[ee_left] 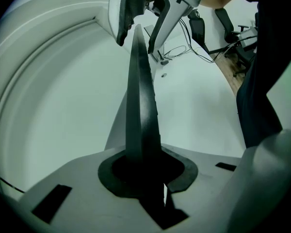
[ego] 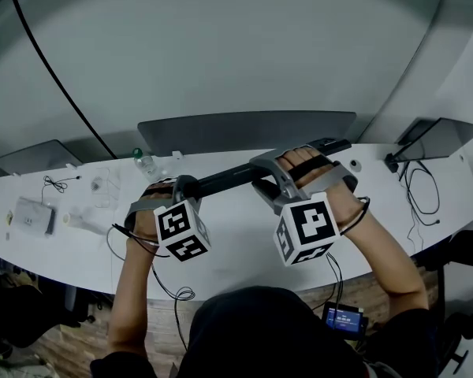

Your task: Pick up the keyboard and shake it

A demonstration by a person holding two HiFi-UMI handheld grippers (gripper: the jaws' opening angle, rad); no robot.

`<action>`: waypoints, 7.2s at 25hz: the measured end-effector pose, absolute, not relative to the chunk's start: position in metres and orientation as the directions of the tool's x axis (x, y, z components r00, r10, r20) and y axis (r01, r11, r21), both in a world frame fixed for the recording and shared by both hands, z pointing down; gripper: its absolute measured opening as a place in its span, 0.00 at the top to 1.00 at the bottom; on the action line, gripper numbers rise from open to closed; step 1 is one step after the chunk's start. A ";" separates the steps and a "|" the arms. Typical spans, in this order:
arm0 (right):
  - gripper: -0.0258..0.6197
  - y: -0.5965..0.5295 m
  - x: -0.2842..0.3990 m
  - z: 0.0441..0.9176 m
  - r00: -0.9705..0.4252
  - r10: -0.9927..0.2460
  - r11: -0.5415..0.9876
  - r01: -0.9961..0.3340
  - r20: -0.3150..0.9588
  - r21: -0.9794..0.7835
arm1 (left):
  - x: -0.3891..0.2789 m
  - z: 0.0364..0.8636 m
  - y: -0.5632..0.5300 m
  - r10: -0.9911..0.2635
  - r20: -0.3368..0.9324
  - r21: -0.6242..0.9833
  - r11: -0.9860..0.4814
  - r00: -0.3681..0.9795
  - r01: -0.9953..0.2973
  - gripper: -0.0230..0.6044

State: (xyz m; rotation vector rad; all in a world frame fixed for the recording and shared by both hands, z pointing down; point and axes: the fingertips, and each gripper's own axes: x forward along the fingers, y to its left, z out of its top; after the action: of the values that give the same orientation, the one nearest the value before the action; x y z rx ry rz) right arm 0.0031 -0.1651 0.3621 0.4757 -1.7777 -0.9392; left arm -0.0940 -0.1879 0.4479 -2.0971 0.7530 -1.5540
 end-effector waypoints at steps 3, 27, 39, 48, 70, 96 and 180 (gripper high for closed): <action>0.70 -0.164 0.005 0.375 -0.366 -0.667 0.655 0.129 0.649 0.745 | -0.091 0.447 -0.186 -0.649 0.725 -0.630 -0.760 0.230 -0.158 0.82; 0.75 -0.176 0.014 0.429 -0.236 -0.688 0.661 0.187 0.686 0.727 | -0.081 0.449 -0.180 -0.674 0.709 -0.681 -0.731 0.207 -0.048 0.81; 0.83 -0.175 0.015 0.434 -0.217 -0.698 0.665 0.157 0.683 0.730 | -0.080 0.449 -0.180 -0.686 0.698 -0.695 -0.718 0.206 -0.032 0.81; 0.83 -0.178 0.017 0.430 -0.206 -0.721 0.651 0.124 0.661 0.749 | -0.078 0.446 -0.184 -0.702 0.676 -0.711 -0.701 0.225 -0.055 0.78; 0.83 -0.189 0.038 0.424 -0.183 -0.731 0.669 -0.007 0.657 0.743 | -0.061 0.397 -0.208 -0.845 0.403 -0.861 -0.480 0.351 -0.167 0.38; 0.83 -0.211 0.061 0.426 -0.163 -0.699 0.714 -0.216 0.696 0.666 | -0.066 0.352 -0.210 -0.888 0.190 -0.891 -0.335 0.419 -0.307 0.36; 0.83 -0.198 0.035 0.233 -0.737 -0.649 0.760 -0.611 -0.189 -0.222 | -0.068 0.361 -0.186 -0.697 -0.045 0.446 -0.655 0.715 -0.610 0.79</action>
State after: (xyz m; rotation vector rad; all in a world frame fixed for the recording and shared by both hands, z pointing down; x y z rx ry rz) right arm 0.0350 -0.1980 0.2332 1.1622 -3.1845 0.2490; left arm -0.0681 -0.1863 0.3613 -3.2783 1.3135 0.3869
